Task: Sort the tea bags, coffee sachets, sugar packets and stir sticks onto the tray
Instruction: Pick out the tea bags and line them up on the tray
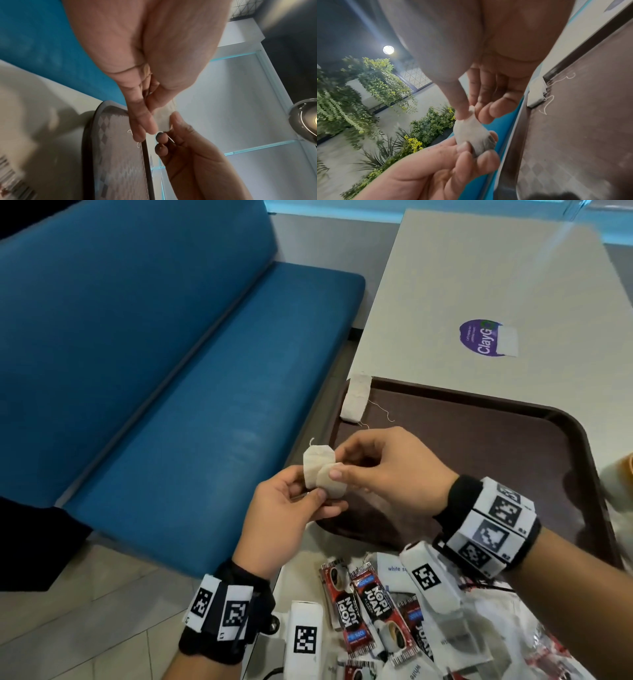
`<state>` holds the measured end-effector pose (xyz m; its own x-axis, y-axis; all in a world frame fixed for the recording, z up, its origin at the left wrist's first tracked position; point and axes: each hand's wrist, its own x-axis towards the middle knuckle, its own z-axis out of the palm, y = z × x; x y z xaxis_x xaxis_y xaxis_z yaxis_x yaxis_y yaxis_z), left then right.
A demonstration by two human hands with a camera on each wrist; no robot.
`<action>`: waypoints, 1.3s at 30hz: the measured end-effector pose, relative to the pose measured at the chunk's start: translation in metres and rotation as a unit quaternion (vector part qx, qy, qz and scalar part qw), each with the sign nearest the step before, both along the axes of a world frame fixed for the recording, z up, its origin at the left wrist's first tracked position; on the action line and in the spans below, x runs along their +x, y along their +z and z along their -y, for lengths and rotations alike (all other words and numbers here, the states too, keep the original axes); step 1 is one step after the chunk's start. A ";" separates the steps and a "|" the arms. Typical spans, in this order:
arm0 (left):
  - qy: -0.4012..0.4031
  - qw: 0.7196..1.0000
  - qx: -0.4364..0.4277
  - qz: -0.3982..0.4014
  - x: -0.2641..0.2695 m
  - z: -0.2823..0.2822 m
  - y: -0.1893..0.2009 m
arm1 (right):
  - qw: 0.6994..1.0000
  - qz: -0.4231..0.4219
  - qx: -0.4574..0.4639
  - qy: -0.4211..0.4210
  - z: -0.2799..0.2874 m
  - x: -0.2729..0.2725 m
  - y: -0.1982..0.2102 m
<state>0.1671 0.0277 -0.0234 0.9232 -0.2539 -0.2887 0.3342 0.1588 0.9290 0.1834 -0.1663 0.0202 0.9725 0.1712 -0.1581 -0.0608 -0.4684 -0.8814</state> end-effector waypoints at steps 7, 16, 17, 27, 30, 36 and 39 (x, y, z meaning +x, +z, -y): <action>0.018 1.000 -0.012 -0.002 -0.003 0.003 0.006 | 0.999 0.013 0.014 -0.033 0.006 0.002 -0.003; 0.013 0.999 0.042 0.013 0.000 -0.001 -0.002 | 0.988 0.088 -0.017 -0.126 0.030 0.038 0.004; 0.016 0.998 0.050 0.019 0.000 -0.002 -0.003 | 0.988 0.078 -0.022 -0.134 0.032 0.045 0.000; 0.025 0.993 0.108 0.050 0.004 -0.013 -0.012 | 0.990 -0.038 -0.109 -0.076 0.033 0.101 -0.032; 0.030 0.991 0.118 0.051 0.004 -0.014 -0.013 | 0.982 -0.004 -0.154 -0.110 0.033 0.115 -0.034; 0.031 0.990 0.125 0.053 0.005 -0.016 -0.011 | 0.978 -0.038 -0.129 -0.158 0.032 0.129 -0.039; 0.025 0.989 0.133 0.063 0.005 -0.017 -0.009 | 0.979 -0.047 -0.105 -0.167 0.031 0.128 -0.040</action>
<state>0.1717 0.0448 -0.0326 0.9657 -0.1372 -0.2204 0.2106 -0.0824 0.9741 0.3117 -0.1970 -0.0200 0.9482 -0.1997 -0.2469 -0.3175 -0.5787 -0.7512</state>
